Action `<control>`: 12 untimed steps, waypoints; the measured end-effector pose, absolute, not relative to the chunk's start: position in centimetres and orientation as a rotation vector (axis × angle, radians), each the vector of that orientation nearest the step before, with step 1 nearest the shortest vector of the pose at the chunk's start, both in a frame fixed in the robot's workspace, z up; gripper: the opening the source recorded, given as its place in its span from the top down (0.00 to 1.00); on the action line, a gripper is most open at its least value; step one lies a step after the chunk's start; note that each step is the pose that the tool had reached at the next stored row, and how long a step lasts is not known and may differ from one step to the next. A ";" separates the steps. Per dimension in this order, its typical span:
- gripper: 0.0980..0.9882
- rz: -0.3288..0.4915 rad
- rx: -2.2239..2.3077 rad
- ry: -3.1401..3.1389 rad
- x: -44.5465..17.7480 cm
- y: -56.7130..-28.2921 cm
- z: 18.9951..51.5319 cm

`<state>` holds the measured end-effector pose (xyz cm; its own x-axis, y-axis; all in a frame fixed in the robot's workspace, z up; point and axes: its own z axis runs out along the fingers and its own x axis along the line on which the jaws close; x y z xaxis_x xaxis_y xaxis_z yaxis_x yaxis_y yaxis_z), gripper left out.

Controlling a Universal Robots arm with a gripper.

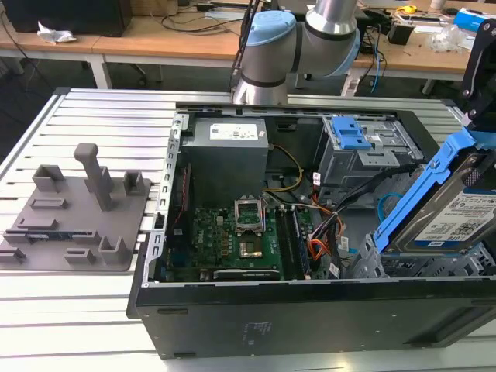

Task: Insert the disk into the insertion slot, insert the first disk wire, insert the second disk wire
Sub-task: 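Insert the disk into the insertion slot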

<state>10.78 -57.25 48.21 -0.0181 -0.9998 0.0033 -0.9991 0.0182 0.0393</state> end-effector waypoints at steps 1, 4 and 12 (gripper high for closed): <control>0.70 -0.042 2.182 -2.222 10.8 -57.2 48.2; 0.70 -0.064 2.206 -2.245 10.6 -57.3 48.2; 0.70 -0.071 2.214 -2.253 10.5 -57.4 48.1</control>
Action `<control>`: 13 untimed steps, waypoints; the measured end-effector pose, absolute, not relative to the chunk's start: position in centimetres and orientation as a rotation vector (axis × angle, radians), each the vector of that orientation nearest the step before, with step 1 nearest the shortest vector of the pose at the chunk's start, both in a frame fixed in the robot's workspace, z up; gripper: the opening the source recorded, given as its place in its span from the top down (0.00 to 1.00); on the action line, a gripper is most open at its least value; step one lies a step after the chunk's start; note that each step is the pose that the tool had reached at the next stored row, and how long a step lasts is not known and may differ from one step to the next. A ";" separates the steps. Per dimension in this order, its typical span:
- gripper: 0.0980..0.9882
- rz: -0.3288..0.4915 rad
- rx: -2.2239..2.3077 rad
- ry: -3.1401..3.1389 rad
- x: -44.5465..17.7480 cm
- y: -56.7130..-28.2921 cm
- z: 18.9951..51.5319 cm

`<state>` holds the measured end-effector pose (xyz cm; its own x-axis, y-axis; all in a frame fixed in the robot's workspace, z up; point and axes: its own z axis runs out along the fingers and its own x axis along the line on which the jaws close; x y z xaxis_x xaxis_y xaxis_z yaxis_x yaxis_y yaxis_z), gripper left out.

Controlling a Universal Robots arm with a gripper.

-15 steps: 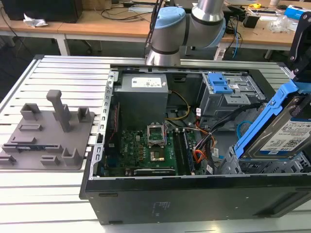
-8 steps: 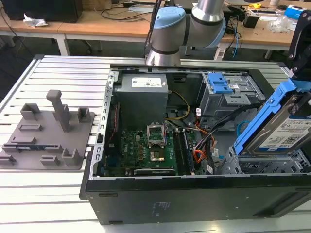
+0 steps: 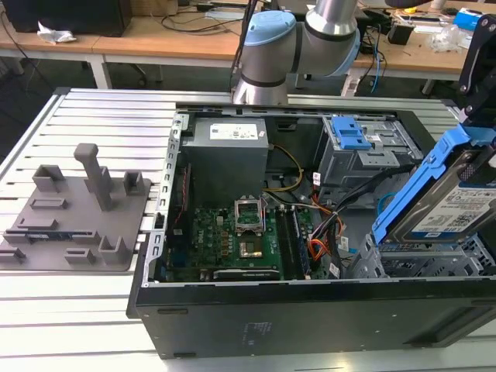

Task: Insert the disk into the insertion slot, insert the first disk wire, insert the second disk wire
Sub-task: 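Insert the disk into the insertion slot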

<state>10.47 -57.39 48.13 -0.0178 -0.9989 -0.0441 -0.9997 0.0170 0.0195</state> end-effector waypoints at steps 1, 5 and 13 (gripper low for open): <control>0.70 0.060 -2.185 2.223 10.4 -57.4 48.0; 0.70 0.023 -2.169 2.205 10.4 -57.4 47.9; 0.70 0.019 -2.168 2.204 10.4 -57.4 47.9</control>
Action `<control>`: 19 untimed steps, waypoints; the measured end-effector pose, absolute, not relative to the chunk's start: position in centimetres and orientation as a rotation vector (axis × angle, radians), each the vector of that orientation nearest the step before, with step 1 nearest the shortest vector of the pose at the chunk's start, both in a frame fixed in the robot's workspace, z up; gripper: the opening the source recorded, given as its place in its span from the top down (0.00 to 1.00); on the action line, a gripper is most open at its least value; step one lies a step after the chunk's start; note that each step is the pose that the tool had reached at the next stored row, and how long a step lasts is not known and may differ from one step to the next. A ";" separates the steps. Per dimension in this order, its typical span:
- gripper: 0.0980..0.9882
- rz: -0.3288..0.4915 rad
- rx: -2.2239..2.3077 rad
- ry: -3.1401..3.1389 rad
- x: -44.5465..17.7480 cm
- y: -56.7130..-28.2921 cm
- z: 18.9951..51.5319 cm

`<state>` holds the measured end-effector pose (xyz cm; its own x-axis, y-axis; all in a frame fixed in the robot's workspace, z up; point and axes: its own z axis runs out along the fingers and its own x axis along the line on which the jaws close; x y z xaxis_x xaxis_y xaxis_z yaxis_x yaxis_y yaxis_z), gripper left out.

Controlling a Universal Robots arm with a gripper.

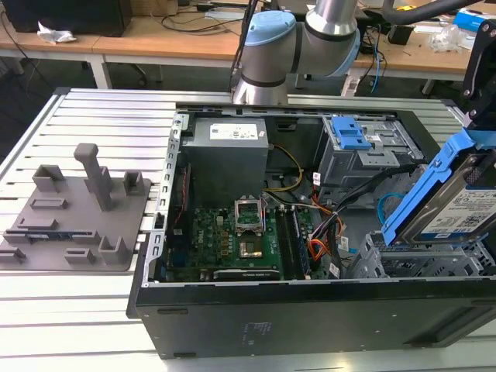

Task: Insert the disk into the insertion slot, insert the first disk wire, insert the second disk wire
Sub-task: 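Insert the disk into the insertion slot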

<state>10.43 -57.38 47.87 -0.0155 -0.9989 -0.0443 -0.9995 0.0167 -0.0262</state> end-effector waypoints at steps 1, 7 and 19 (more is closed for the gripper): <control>0.70 0.019 -2.168 2.204 10.4 -57.4 47.9; 0.70 0.019 -2.168 2.204 10.4 -57.1 47.8; 0.70 0.022 -2.170 2.205 10.5 -56.2 47.4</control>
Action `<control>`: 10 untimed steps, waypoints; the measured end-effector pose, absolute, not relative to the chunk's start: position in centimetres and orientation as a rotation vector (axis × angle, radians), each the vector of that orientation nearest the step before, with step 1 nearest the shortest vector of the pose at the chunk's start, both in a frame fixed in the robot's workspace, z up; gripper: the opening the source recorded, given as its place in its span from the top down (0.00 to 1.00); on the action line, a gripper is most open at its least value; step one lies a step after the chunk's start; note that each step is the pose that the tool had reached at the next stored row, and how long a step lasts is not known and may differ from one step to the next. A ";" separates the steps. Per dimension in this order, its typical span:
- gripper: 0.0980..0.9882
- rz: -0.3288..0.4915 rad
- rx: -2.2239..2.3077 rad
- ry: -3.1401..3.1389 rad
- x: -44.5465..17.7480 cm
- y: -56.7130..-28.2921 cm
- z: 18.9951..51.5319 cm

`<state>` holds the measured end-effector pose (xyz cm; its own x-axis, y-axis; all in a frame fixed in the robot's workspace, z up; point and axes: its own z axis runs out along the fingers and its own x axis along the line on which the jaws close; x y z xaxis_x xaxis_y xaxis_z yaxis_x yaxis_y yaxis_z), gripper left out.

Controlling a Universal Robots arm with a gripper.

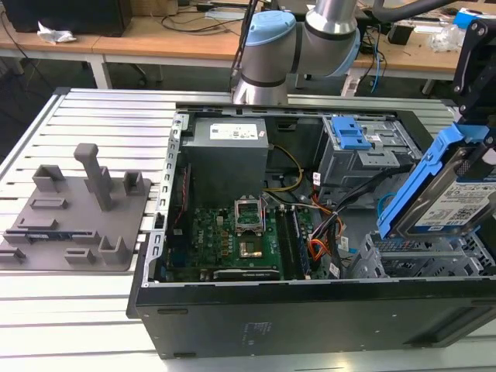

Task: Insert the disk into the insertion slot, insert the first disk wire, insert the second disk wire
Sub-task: 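Insert the disk into the insertion slot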

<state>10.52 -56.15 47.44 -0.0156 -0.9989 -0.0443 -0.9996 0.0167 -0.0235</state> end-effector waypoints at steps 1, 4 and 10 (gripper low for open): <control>0.70 0.023 -2.170 2.206 10.6 -56.1 47.4; 0.70 0.027 -2.172 2.208 10.8 -56.1 47.2; 0.70 0.030 -2.173 2.209 11.1 -56.0 47.0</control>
